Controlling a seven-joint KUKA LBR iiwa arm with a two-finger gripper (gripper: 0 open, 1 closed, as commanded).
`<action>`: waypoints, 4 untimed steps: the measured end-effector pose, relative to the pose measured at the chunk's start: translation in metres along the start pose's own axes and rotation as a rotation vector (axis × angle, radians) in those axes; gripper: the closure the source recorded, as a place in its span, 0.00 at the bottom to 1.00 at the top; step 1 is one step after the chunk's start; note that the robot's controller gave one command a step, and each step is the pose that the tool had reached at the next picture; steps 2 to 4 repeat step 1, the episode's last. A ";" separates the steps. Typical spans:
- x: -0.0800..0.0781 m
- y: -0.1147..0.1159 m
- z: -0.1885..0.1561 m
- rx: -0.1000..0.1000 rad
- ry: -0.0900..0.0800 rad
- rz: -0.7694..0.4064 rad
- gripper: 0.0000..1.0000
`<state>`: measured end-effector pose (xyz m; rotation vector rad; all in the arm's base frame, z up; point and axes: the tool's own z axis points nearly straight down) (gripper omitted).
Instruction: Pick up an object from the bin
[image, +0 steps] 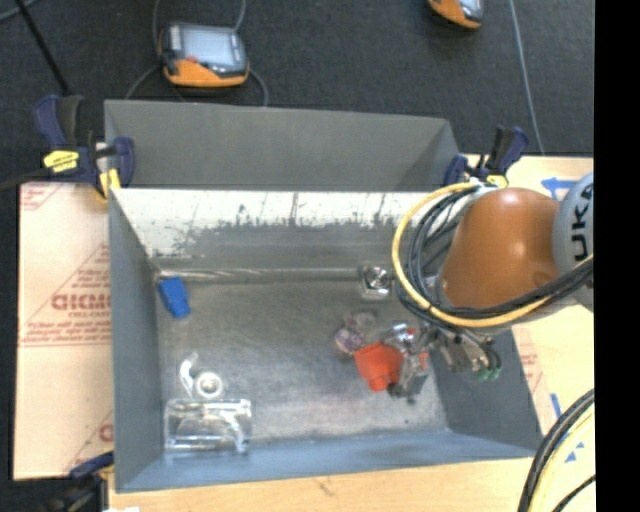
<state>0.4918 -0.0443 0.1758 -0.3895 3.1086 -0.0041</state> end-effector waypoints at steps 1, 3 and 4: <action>-0.001 -0.007 -0.090 0.002 -0.003 0.004 1.00; -0.001 -0.007 -0.090 0.002 -0.003 0.004 1.00; -0.001 -0.007 -0.090 0.002 -0.003 0.004 1.00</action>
Offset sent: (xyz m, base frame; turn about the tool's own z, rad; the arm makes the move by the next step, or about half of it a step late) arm -0.0004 -0.0054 0.0853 0.0002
